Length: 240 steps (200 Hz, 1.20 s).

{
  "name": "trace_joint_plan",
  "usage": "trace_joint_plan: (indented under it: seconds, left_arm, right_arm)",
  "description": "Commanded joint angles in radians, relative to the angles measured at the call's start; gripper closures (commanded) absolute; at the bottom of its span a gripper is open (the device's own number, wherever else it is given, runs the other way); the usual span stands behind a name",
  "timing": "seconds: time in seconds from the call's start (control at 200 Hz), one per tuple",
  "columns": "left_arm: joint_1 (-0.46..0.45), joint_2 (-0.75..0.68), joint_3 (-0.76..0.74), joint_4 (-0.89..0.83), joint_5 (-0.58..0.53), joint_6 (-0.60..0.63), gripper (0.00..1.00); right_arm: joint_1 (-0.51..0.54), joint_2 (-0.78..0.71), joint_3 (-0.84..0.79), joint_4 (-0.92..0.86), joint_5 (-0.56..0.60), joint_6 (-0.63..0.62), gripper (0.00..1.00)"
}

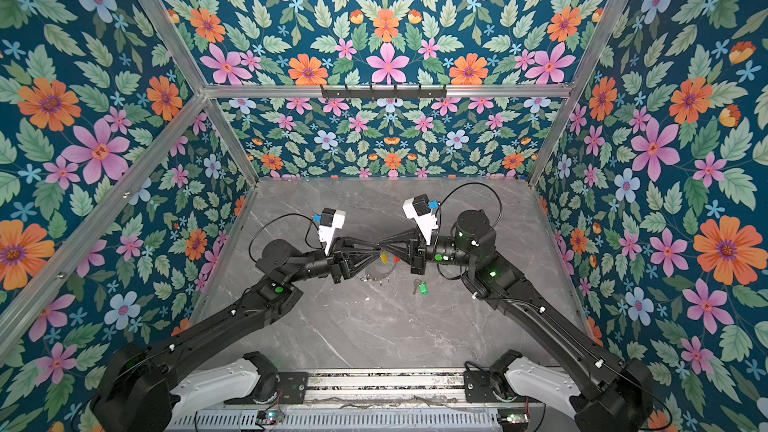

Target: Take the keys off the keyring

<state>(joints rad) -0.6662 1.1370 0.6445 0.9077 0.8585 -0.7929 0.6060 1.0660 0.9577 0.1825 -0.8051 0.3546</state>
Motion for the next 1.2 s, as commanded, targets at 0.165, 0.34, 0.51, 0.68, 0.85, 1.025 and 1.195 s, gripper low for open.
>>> trace_joint_plan:
  seconds: [0.165,0.34,0.51,0.68,0.85,1.025,1.195]
  left_arm:
    - [0.002,0.048,-0.019,0.253,0.042,-0.115,1.0]
    - [0.004,-0.026,0.014,0.019,-0.006,0.006,1.0]
    - [0.004,-0.104,0.059,-0.298,-0.096,0.169,1.0]
    - [-0.002,-0.15,0.104,-0.476,-0.156,0.251,1.0]
    - [-0.03,-0.172,0.181,-0.674,-0.281,0.348,1.0]
    - [-0.062,-0.175,0.249,-0.825,-0.425,0.388,1.0]
    - [-0.072,-0.191,0.262,-0.871,-0.489,0.4,1.0]
  right_arm:
    - [0.003,0.006,-0.001,0.057,-0.011,0.023,1.0]
    - [0.004,-0.028,-0.002,0.021,0.045,0.017,1.0]
    - [0.004,-0.103,-0.026,-0.041,0.139,-0.02,0.71]
    - [0.004,-0.119,-0.049,-0.044,0.211,-0.021,0.66]
    - [0.004,-0.062,0.054,-0.169,0.303,-0.03,0.65]
    - [-0.007,0.023,0.208,-0.377,0.224,-0.136,0.59]
    - [-0.014,0.132,0.304,-0.464,0.08,-0.189,0.59]
